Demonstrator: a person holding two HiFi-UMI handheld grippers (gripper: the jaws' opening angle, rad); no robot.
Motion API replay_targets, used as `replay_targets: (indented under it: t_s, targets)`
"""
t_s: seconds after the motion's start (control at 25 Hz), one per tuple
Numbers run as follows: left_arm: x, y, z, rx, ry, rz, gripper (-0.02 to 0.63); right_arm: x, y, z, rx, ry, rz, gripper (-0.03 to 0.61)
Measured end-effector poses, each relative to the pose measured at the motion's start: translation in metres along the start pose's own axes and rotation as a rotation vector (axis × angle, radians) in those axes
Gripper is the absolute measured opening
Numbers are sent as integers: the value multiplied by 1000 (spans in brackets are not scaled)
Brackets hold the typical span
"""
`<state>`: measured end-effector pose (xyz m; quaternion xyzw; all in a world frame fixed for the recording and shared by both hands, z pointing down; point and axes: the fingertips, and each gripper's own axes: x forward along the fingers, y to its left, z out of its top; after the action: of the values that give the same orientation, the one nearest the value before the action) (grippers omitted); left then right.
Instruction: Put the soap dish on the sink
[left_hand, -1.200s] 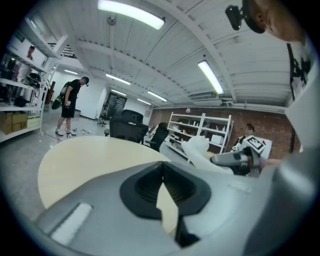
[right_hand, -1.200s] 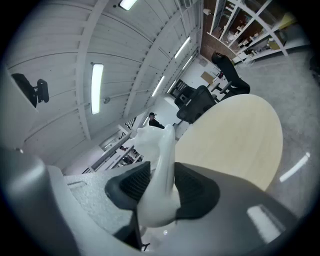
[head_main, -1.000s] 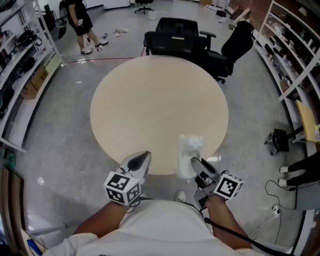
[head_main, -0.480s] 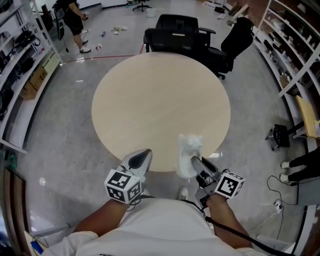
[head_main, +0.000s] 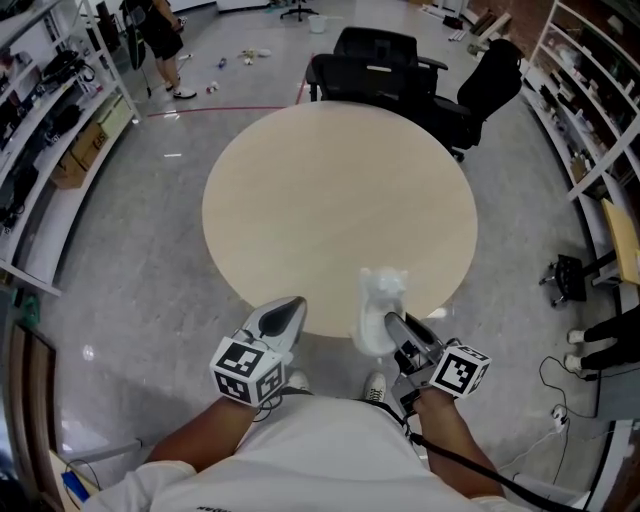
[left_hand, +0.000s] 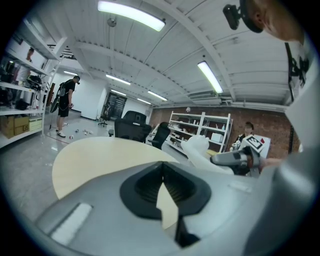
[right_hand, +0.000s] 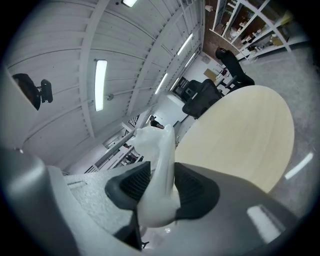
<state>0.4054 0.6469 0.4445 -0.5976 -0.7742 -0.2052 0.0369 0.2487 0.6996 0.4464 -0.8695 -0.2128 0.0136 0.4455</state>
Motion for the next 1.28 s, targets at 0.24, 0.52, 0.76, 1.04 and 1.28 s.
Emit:
replay_targets:
  t_s: [0.24, 0.52, 0.76, 1.04, 1.28]
  targets:
    - [-27, 20, -6, -3, 4, 47, 9, 20, 14, -19, 10, 17, 35, 152]
    - [-52, 40, -7, -15, -16, 110, 9, 46, 32, -37, 0, 70, 98, 150]
    - [-70, 54, -6, -39, -50, 197, 9, 69, 43, -42, -14, 142, 163, 150]
    - [-89, 61, -3, -85, -119, 343, 9, 93, 56, -39, -56, 264, 268, 149]
    - [-108, 48, -10, -131, -161, 469, 9, 102, 65, -41, -94, 378, 357, 149]
